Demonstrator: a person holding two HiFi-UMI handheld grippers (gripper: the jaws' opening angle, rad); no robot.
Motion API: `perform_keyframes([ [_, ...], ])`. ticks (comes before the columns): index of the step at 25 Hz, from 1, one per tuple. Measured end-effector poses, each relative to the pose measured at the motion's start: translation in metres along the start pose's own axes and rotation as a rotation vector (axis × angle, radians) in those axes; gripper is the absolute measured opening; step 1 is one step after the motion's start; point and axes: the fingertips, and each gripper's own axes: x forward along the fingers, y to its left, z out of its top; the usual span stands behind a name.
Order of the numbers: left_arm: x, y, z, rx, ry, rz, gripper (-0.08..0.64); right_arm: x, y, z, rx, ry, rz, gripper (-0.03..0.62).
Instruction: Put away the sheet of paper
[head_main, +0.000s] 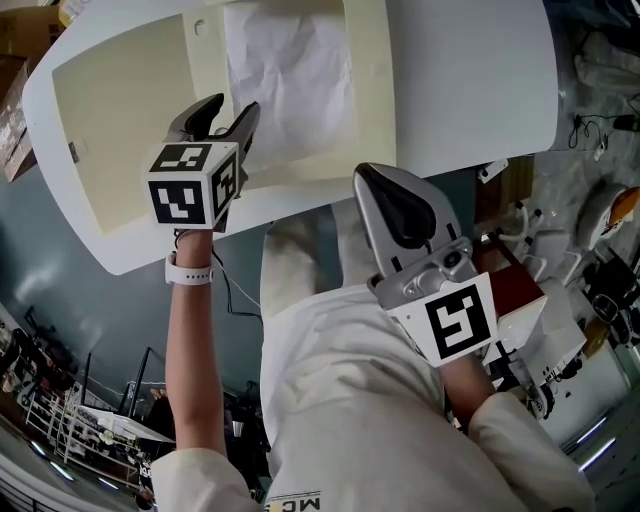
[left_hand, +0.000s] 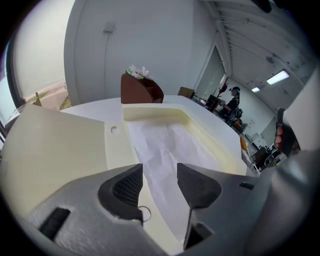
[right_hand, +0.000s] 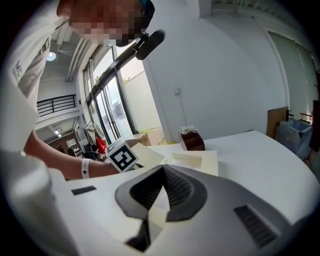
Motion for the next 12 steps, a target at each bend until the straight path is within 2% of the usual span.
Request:
perform_keyframes([
  [2,-0.015,-0.005,0.002,-0.006,-0.04,0.013,0.209,-0.006,0.001,0.005,-0.012,-0.013,-0.001,0.014],
  [4,-0.03,-0.012,0.004,-0.03,-0.089,0.014,0.128,-0.013,0.002,0.008,-0.037,-0.021,-0.003,0.014],
  [7,-0.057,-0.027,0.007,-0.021,-0.148,0.036,0.057,-0.026,0.003,0.016,-0.085,-0.033,-0.007,0.014],
  [12,-0.112,-0.06,0.016,-0.013,-0.242,0.043,0.034,-0.044,0.006,0.034,-0.117,-0.064,-0.01,0.014],
])
